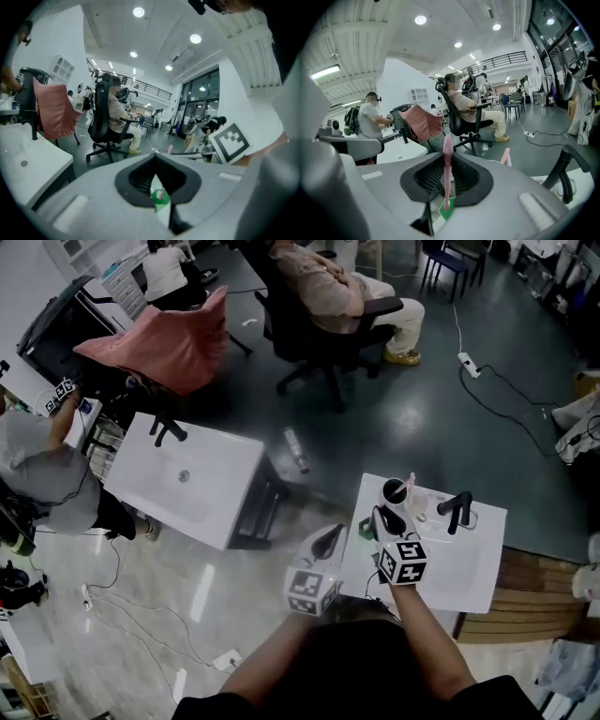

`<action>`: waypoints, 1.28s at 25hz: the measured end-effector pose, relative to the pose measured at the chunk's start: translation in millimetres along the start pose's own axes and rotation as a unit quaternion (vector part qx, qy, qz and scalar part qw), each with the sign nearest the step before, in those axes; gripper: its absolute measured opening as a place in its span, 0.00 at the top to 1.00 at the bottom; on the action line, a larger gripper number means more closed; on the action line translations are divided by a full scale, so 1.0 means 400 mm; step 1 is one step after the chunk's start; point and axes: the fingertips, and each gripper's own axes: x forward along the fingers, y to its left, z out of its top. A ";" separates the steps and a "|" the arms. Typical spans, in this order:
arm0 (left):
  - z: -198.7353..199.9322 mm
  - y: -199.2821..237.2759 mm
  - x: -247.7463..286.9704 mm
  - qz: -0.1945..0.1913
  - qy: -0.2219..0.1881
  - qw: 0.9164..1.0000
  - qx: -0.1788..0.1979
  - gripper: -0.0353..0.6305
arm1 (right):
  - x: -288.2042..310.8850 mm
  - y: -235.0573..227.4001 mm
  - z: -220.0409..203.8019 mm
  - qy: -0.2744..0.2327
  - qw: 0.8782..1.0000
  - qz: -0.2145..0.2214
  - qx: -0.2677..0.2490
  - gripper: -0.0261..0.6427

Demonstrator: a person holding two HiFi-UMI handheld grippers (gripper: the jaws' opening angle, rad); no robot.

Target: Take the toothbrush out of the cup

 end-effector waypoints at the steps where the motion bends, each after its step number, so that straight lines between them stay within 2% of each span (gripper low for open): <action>1: 0.003 0.002 -0.001 -0.004 -0.002 1.000 0.000 0.94 | -0.008 0.005 0.010 -0.004 1.000 -0.005 -0.001 0.89; 9: 0.020 -0.028 0.011 -0.047 -0.011 0.999 0.000 0.94 | -0.111 0.002 0.073 -0.037 0.998 -0.051 0.010 0.89; 16: 0.050 -0.128 0.059 -0.085 -0.021 0.996 0.020 0.94 | -0.220 -0.069 0.136 -0.067 0.995 -0.079 0.014 0.89; 25: 0.068 -0.386 0.188 -0.138 -0.023 0.989 0.045 0.94 | -0.438 -0.293 0.184 -0.108 0.986 -0.126 0.029 0.89; 28: 0.057 -0.461 0.230 -0.149 -0.016 0.988 0.040 0.94 | -0.505 -0.362 0.182 -0.118 0.983 -0.139 0.034 0.89; 32: 0.035 -0.572 0.280 -0.173 -0.007 0.984 0.052 0.94 | -0.590 -0.459 0.175 -0.129 0.978 -0.160 0.044 0.89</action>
